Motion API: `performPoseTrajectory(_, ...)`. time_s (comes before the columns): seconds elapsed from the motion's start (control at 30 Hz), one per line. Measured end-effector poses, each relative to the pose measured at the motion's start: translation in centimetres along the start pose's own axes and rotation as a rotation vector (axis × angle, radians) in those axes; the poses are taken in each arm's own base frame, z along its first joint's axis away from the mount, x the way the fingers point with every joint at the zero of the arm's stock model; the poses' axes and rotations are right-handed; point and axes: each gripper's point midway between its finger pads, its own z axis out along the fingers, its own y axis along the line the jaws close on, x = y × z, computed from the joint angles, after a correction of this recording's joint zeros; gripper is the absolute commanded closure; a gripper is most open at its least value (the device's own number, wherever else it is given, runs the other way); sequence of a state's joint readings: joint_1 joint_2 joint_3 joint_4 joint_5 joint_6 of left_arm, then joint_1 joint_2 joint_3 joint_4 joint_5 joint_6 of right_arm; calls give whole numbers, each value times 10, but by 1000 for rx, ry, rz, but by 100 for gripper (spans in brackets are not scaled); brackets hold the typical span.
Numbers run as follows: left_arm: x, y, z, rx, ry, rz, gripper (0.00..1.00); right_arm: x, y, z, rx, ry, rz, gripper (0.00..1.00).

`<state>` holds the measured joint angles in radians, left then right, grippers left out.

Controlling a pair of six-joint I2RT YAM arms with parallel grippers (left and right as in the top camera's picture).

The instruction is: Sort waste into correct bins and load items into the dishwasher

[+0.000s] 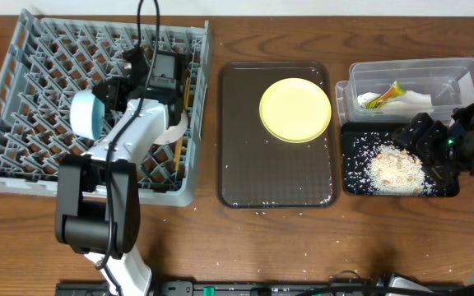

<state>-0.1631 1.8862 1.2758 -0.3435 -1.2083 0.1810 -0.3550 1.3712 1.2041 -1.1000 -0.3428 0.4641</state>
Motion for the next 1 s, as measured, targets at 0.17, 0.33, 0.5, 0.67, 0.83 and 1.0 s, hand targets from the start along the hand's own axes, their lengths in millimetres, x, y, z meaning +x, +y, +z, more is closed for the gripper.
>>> performPoseTrajectory(0.17, 6, -1, 9, 16, 23, -2, 69, 0, 0, 0, 0, 0, 0, 1)
performPoseTrajectory(0.33, 8, 1, 11, 4, 29, 5, 88, 0, 0, 0, 0, 0, 0, 1)
performPoseTrajectory(0.5, 9, 10, 8, -17, 30, 3, 92, 0, 0, 0, 0, 0, 0, 1)
performPoseTrajectory(0.67, 7, 17, 6, -8, 23, -18, 92, 0, 0, 0, 0, 0, 0, 1)
performPoseTrajectory(0.83, 2, 20, 3, 29, 5, -55, 92, 0, 0, 0, 0, 0, 0, 1)
performPoseTrajectory(1.0, 2, 19, 3, 36, 5, -54, 92, 0, 0, 0, 0, 0, 0, 1)
